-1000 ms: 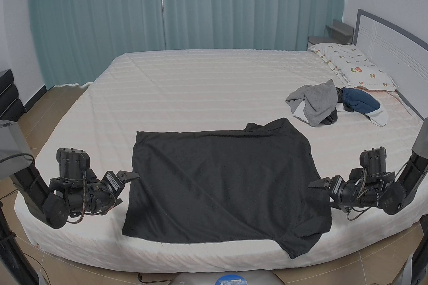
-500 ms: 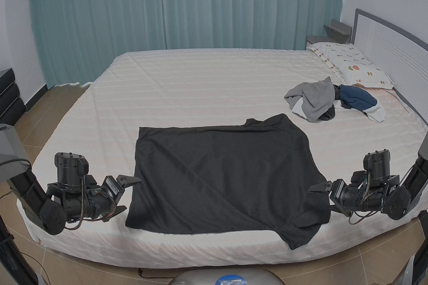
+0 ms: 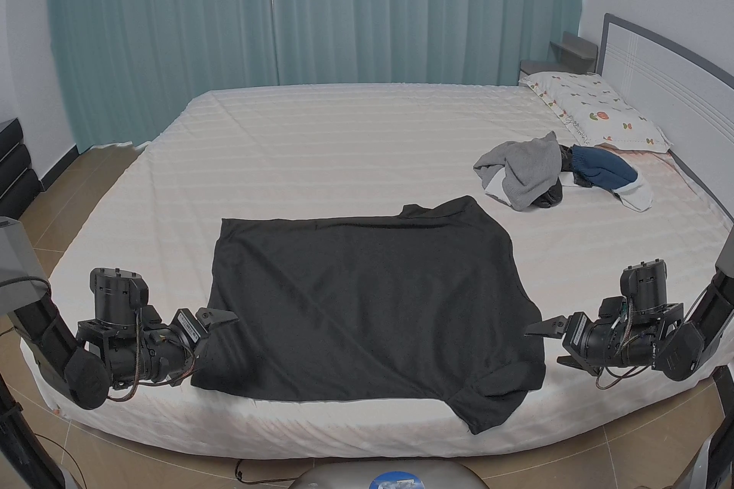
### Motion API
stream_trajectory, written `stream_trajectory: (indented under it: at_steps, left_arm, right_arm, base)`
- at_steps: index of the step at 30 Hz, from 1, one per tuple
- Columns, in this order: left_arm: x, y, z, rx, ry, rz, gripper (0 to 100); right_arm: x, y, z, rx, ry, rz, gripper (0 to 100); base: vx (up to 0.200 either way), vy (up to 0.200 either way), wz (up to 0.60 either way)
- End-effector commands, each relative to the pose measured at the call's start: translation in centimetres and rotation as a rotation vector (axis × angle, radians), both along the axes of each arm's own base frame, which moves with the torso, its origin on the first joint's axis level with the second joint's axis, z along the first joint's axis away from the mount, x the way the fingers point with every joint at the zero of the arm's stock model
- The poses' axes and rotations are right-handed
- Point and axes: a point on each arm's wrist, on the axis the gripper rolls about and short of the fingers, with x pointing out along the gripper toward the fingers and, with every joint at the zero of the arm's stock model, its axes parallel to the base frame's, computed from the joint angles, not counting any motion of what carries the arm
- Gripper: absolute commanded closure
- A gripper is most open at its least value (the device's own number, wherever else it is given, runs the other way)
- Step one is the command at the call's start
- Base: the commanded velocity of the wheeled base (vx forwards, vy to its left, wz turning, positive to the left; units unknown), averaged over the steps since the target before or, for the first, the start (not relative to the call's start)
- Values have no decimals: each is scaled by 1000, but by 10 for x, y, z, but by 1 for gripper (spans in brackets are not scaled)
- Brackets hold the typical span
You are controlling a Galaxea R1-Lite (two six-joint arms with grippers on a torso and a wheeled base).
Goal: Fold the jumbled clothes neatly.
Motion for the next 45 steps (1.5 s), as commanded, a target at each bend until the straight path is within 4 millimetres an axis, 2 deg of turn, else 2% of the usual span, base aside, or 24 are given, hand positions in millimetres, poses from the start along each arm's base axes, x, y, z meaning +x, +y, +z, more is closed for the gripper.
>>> stream_trajectory:
  at_steps: [1,9,23,36,37,45]
  left_arm:
    - [-22,9,-13,128,42,-60,0]
    - [-38,18,-31,181,139,-38,0]
    - [-15,23,-64,243,125,41,0]
    - [-7,19,-69,243,83,37,0]
    - [-7,19,-69,243,83,37,100]
    - [-19,22,-68,245,117,46,100]
  right_arm:
    - [-1,1,-5,-2,19,7,0]
    - [-1,1,-5,3,25,4,0]
    - [-1,1,-6,3,30,3,0]
    - [-1,1,-9,-1,38,5,0]
    - [0,1,-9,0,40,4,0]
    - [0,1,-9,-1,38,4,0]
  base:
    - [0,0,0]
    - [0,0,0]
    - [0,0,0]
    - [0,0,0]
    - [0,0,0]
    - [0,0,0]
